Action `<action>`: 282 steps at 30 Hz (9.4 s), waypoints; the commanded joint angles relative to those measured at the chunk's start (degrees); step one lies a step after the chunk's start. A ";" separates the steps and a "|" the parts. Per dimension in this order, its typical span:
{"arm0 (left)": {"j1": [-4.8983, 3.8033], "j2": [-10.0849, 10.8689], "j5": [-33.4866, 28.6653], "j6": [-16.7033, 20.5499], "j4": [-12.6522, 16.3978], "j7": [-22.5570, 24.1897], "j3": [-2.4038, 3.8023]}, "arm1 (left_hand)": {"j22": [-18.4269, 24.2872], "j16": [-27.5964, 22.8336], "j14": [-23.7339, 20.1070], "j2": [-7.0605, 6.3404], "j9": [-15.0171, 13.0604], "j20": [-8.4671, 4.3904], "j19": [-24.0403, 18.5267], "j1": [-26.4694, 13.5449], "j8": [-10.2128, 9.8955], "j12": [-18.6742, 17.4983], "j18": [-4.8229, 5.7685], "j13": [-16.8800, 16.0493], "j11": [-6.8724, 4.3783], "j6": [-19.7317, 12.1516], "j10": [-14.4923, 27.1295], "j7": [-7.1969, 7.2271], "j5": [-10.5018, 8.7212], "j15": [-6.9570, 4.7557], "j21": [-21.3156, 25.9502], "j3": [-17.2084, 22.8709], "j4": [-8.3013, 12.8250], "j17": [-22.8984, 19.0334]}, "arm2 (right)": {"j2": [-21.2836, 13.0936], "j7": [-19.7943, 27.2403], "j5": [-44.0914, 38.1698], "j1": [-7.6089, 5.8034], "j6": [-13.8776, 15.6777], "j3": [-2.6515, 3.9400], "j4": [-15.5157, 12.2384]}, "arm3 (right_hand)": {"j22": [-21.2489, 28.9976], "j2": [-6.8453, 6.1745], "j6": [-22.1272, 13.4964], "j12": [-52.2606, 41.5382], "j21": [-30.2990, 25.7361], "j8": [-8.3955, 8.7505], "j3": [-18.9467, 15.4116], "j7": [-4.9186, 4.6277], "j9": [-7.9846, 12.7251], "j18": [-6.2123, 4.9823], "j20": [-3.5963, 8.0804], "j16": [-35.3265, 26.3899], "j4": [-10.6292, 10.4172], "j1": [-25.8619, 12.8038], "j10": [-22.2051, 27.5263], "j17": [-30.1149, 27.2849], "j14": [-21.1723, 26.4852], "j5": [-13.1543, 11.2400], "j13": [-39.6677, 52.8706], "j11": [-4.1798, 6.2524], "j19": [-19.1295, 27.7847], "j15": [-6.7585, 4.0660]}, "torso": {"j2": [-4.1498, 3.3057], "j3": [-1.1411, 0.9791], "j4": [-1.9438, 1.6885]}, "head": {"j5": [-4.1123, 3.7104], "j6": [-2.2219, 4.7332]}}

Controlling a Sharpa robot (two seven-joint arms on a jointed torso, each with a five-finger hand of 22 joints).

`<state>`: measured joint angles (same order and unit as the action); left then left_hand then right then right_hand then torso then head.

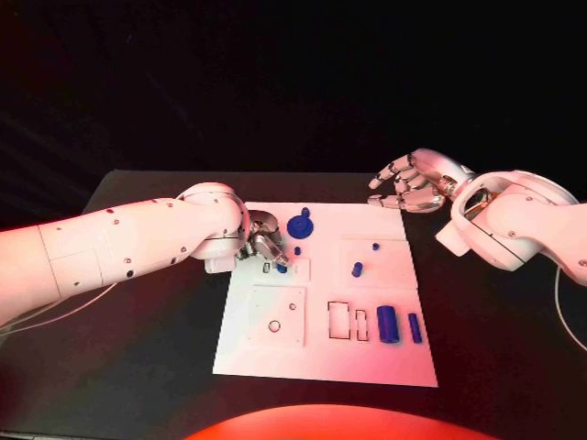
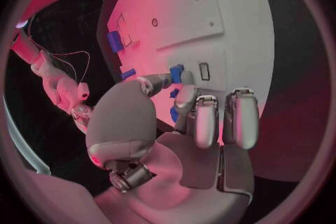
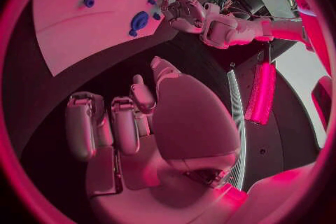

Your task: Assemble the parts on the task board

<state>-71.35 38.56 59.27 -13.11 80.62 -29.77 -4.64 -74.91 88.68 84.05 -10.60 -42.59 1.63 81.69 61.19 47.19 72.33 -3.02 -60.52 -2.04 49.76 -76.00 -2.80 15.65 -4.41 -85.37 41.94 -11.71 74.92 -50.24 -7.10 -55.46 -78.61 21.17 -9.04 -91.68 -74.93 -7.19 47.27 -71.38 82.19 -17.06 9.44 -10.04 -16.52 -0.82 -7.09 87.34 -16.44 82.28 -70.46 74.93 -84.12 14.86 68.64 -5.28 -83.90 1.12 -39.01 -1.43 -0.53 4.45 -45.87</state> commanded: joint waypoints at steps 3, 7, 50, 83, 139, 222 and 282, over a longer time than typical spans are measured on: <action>0.08 -0.27 -0.39 -0.63 -0.17 -0.10 -0.10 | -3.42 0.30 5.43 -0.05 -0.06 -0.04 0.36 -1.71 -0.08 0.39 0.40 -0.23 -0.05 1.27 -0.40 1.08 -0.41 -0.64 -0.13 4.98 5.85 13.28 | 0.02 0.35 -0.53 0.04 -0.67 0.00 -0.08 | -11.73 -0.34 0.39 0.07 -0.25 -0.25 0.39 0.17 0.05 -0.99 0.37 -0.19 -0.09 0.00 0.31 9.69 -4.45 0.28 -0.05 0.26 -2.23 -0.38 | -0.04 0.00 -0.03 | -0.03 -0.15; 0.08 -0.29 -0.44 -1.04 -0.25 -0.14 -0.13 | -3.53 0.34 5.45 -0.17 -0.07 -0.08 0.45 -2.03 -0.12 0.45 0.42 -0.34 -0.10 1.38 -0.45 1.14 -0.45 -0.68 -0.16 4.45 5.68 13.36 | 0.04 0.59 -0.50 0.04 -0.29 0.00 -0.06 | -11.71 -0.37 0.40 0.10 -0.31 -0.27 0.44 0.17 0.07 -1.01 0.37 -0.21 -0.11 -0.09 0.33 9.66 -4.44 0.29 -0.09 0.26 -2.20 -0.39 | -0.01 -0.01 -0.08 | 0.00 -0.27; 0.24 0.20 0.26 -1.37 -0.44 -0.22 -0.23 | -3.62 0.45 5.48 -0.10 -0.21 -0.33 0.55 -4.12 -1.84 0.53 0.43 -1.18 -0.24 3.14 -0.53 1.33 -1.55 -0.84 0.13 -13.55 -2.90 13.50 | -0.40 0.30 -0.93 0.05 0.84 0.00 -0.49 | -11.91 -0.32 0.48 -0.23 0.09 -0.44 0.69 0.23 0.24 -0.91 0.41 -0.30 -0.23 -1.27 -0.14 9.52 -4.40 -0.52 0.11 0.29 -2.43 -0.42 | 0.04 0.07 -0.01 | -0.29 -0.43; -4.03 0.79 -4.70 0.41 -8.29 0.93 5.49 | 2.58 -1.90 4.06 0.60 2.04 1.85 -3.95 0.82 -8.24 -5.65 -0.95 7.70 3.06 -3.98 7.77 -2.44 -0.90 1.91 3.48 -20.45 -4.91 9.56 | -0.24 0.12 -0.43 0.16 0.34 0.00 0.52 | -11.93 -0.37 0.42 -0.29 0.08 -0.51 0.72 0.25 0.36 -0.91 0.42 -0.31 -0.18 -2.10 -0.23 9.53 -4.41 -1.13 0.11 0.31 -2.45 -0.43 | -0.10 0.05 -0.02 | -0.07 1.53; -2.46 -7.30 -5.34 -6.36 -21.61 3.54 2.10 | 2.98 -1.81 4.05 1.55 2.90 2.36 -4.31 0.57 -9.24 -5.92 -1.06 8.34 3.41 -3.36 8.62 -2.73 -1.25 2.33 3.77 -21.46 -4.98 9.67 | 0.50 0.03 -0.53 0.16 0.23 0.00 0.46 | -11.92 -0.32 0.33 -0.30 0.01 -0.54 1.05 0.28 0.47 -0.92 0.45 -0.37 -0.01 -2.01 -0.25 9.45 -4.39 -1.08 0.07 0.35 -2.44 -0.47 | 0.00 0.01 -0.01 | -0.22 0.91; 1.46 7.45 0.12 7.79 4.40 6.20 1.87 | -4.20 -0.53 4.96 -0.33 0.35 1.03 0.58 5.75 -5.75 -1.91 0.37 3.26 1.41 0.60 1.61 -0.90 2.04 0.52 0.38 9.92 10.00 11.62 | -0.49 0.19 -0.13 0.32 -0.65 -0.13 0.61 | -11.91 -0.44 0.40 -0.35 -0.11 -0.71 1.79 0.29 0.63 -0.94 0.50 -0.44 0.02 -1.77 -0.31 9.36 -4.37 0.11 0.06 0.38 -2.42 -0.51 | 0.34 -0.05 -0.58 | 0.93 -0.42; 2.89 7.23 4.05 2.61 5.15 3.80 1.67 | -4.47 -0.27 5.09 -0.83 0.36 0.90 0.76 5.42 -5.70 -1.41 0.43 2.41 1.21 1.01 0.90 -0.72 2.60 0.38 0.24 10.22 10.46 12.08 | -0.53 0.33 0.05 0.36 -1.10 -0.14 0.66 | -11.91 -0.51 0.39 -0.34 -0.14 -0.75 1.99 0.29 0.70 -0.95 0.50 -0.46 -0.01 -1.88 -0.30 9.33 -4.36 0.21 0.03 0.38 -2.41 -0.51 | 0.45 0.00 -0.52 | 1.33 -1.04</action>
<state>-68.61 45.89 65.58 -9.06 85.86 -25.96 -2.91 -74.91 88.23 84.14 -12.08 -42.19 2.66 82.10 66.56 41.12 70.73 -3.03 -58.09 -0.71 50.45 -74.66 -3.78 17.85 -3.67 -84.93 42.48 -10.90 74.91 -50.79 -7.28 -55.22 -78.28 20.83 -9.18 -91.00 -74.95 -7.70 47.46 -71.60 82.19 -17.51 11.10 -9.85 -15.89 -0.82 -6.96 87.12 -16.36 80.68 -70.67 74.95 -83.92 14.86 68.75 -5.08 -84.04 0.91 -38.58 -1.44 -1.03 5.76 -46.97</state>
